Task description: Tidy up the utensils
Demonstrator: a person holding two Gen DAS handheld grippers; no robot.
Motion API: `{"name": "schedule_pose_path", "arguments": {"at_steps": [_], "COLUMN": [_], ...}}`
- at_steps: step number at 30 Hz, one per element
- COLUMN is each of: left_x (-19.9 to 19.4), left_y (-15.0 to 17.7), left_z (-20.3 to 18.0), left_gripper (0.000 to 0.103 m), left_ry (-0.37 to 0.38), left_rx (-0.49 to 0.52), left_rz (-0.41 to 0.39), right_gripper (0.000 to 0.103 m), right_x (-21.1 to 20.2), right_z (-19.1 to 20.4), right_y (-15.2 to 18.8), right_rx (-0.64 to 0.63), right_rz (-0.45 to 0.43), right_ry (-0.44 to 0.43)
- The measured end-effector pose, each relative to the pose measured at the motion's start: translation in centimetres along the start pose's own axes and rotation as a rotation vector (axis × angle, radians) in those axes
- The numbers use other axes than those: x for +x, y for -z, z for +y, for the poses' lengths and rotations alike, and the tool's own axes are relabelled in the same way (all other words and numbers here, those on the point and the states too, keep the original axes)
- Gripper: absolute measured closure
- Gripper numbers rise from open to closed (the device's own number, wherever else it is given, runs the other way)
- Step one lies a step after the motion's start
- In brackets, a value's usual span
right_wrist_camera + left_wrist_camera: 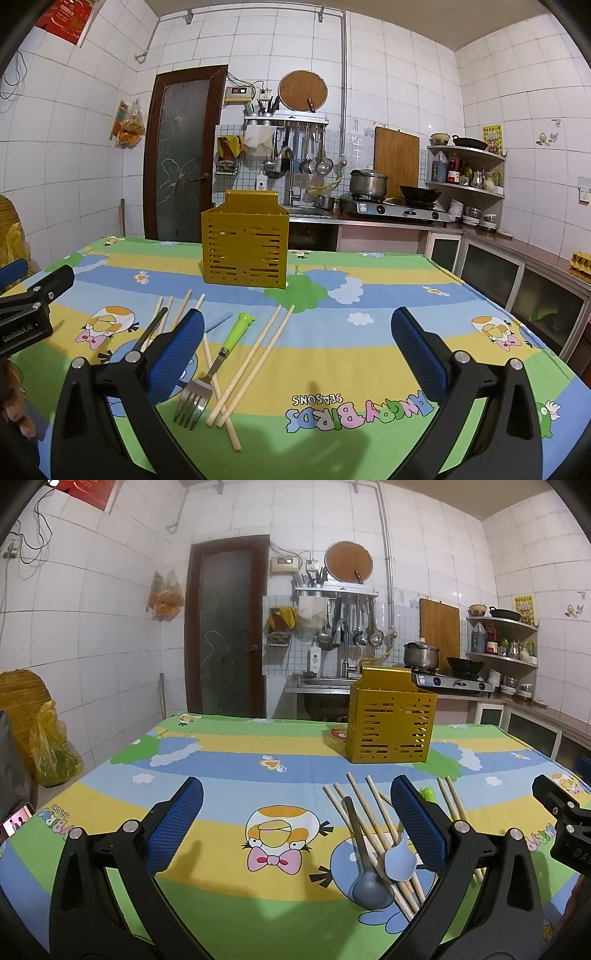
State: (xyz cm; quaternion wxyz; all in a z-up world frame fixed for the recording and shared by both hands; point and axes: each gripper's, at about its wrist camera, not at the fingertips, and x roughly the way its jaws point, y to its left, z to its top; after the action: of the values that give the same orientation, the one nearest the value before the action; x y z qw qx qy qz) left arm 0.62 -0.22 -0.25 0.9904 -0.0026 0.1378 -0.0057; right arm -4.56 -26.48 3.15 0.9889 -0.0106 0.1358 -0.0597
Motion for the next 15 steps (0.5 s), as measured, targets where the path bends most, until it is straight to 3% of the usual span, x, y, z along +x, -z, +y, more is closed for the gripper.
{"name": "schedule_pose_path", "arguments": {"at_steps": [9, 15], "left_x": [0.9, 2.8], "left_y": [-0.1, -1.2], "left_z": [-0.6, -1.8], "left_gripper": [0.005, 0.005], "left_ry": [0.004, 0.004], "left_rx": [0.035, 0.079], "left_rz": [0.040, 0.101], "right_gripper": [0.004, 0.004], "right_x": [0.4, 2.8], "right_z": [0.3, -0.1], "right_y": [0.1, -0.4], "right_rx": [0.006, 0.062], "right_rz": [0.021, 0.113], "right_ry": [0.001, -0.059]}}
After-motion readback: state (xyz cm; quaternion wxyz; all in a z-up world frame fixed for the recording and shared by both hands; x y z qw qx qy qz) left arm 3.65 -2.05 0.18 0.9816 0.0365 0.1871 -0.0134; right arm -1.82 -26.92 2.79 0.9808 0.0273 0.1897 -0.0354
